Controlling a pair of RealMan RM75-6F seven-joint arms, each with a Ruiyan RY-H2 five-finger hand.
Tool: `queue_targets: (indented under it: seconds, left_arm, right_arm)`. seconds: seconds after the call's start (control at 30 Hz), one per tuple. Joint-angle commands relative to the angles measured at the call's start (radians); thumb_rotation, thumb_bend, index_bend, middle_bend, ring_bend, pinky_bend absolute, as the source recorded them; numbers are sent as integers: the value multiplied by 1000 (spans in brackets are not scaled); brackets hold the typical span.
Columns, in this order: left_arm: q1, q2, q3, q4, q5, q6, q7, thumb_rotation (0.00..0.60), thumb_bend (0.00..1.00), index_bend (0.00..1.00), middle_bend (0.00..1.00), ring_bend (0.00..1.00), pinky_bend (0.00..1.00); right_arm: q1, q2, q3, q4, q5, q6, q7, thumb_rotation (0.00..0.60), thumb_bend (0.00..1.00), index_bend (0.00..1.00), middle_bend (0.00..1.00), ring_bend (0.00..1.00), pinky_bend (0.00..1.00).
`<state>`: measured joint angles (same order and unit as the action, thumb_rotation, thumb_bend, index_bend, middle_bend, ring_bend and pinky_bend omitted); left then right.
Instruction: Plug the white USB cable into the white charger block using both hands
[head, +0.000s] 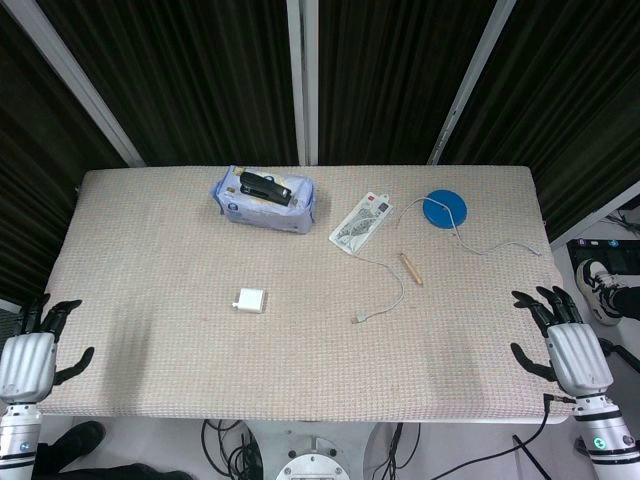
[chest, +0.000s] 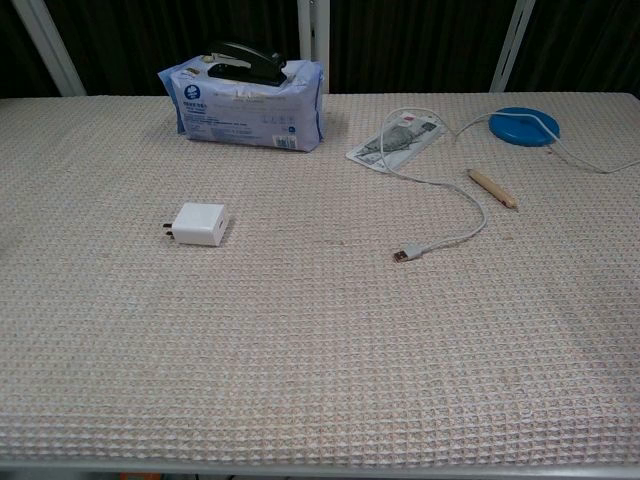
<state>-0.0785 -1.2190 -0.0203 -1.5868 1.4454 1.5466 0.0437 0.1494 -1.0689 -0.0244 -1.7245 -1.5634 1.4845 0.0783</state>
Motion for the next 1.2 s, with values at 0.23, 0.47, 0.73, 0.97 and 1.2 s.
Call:
queue_targets:
  seconds: [0.23, 0.47, 0.73, 0.97, 1.2]
  left_arm:
    - [5, 4, -7, -8, 12, -1, 4, 600, 239, 192, 187, 20, 0]
    - [7, 3, -8, -12, 29, 0, -1, 600, 239, 193, 187, 20, 0]
    - [12, 12, -4, -19, 43, -2, -4, 600, 239, 203, 186, 20, 0]
    - [14, 7, -4, -13, 39, -13, -18, 600, 239, 203, 181, 19, 0]
    - [18, 2, -2, -5, 31, -27, -30, 600, 239, 203, 166, 0, 0]
  right_arm:
    - [37, 22, 16, -57, -22, -62, -58, 600, 225, 109, 261, 68, 39]
    - [197, -17, 101, -178, 37, -269, -256, 600, 175, 148, 268, 56, 40]
    - [419, -239, 197, -119, 316, -517, -585, 600, 241, 324, 367, 65, 43]
    - [541, -411, 187, 14, 514, -583, -783, 600, 266, 367, 406, 81, 52]
    - [596, -506, 162, 102, 566, -574, -843, 600, 284, 398, 425, 90, 54]
